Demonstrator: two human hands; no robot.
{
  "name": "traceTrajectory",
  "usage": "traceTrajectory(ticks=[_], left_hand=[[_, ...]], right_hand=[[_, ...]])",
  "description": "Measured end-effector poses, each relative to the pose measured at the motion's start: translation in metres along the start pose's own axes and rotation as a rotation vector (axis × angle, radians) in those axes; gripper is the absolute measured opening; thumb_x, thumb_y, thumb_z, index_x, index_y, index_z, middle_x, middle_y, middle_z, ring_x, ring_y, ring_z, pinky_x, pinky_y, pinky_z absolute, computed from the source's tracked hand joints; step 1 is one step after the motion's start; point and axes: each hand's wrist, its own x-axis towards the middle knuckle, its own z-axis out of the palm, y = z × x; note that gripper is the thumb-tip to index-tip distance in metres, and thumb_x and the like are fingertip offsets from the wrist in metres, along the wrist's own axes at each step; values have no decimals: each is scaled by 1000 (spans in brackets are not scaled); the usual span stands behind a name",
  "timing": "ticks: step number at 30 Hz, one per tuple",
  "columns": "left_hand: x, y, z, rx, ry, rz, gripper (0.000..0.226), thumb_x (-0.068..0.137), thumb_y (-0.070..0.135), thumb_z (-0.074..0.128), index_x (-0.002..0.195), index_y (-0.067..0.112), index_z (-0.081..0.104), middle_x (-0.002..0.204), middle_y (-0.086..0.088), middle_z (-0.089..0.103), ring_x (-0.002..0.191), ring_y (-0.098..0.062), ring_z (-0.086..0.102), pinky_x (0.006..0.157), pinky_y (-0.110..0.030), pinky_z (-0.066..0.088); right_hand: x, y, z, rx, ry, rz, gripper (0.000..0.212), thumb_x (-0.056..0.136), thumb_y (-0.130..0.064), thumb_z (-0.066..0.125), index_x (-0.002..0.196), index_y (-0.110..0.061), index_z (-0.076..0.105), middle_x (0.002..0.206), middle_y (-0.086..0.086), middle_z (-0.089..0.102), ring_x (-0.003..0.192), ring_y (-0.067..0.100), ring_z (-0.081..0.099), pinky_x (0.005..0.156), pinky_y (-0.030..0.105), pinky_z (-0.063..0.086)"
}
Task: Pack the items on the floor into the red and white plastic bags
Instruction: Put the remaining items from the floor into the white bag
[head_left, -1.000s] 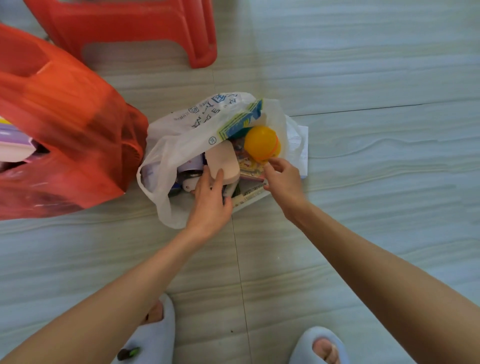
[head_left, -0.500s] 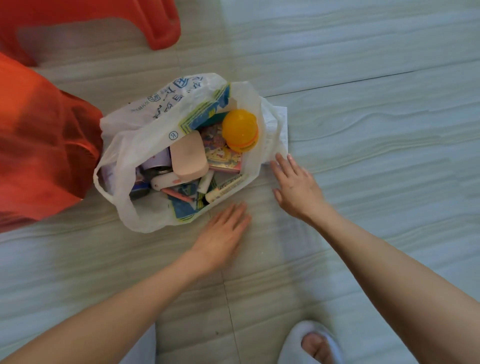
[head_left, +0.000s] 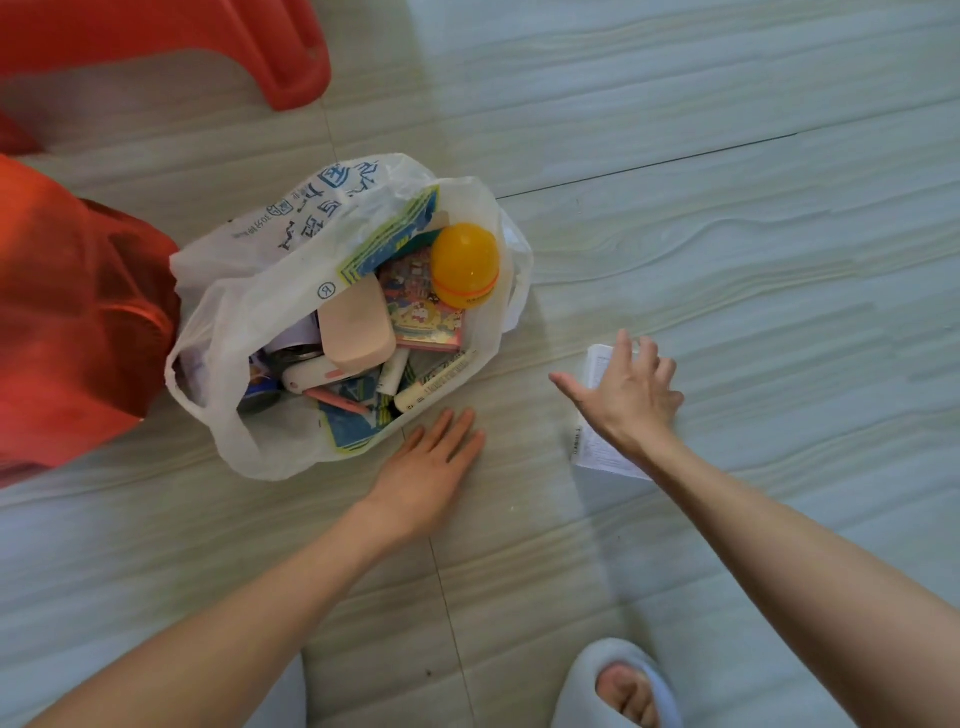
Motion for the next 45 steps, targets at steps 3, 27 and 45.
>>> traceTrajectory(ticks=[3, 27, 45], left_hand=[[1, -3, -2, -14, -15, 11, 62, 97, 11, 30, 148, 21, -3, 155, -3, -17, 144, -21, -15, 119, -36, 0], [-51, -71, -90, -41, 979, -418, 52, 70, 17, 70, 117, 15, 48, 111, -14, 50, 104, -28, 38, 84, -39, 25], [-80, -107, -139, -485, 969, -185, 17, 83, 24, 66, 96, 13, 64, 82, 3, 62, 67, -15, 58, 65, -29, 49]], right_hand=[[-3, -1, 4, -59, -15, -49, 88, 79, -58, 58, 144, -15, 19, 154, 9, 12, 138, 34, 16, 103, 52, 29], [-61, -121, -37, 193, 1, -637, 63, 79, -51, 61, 127, -13, 47, 136, 6, 42, 121, 26, 41, 99, 39, 37], [-86, -169, 9, 1033, -677, 321, 64, 84, -43, 61, 135, -15, 34, 121, 6, 52, 114, 27, 51, 95, 46, 47]])
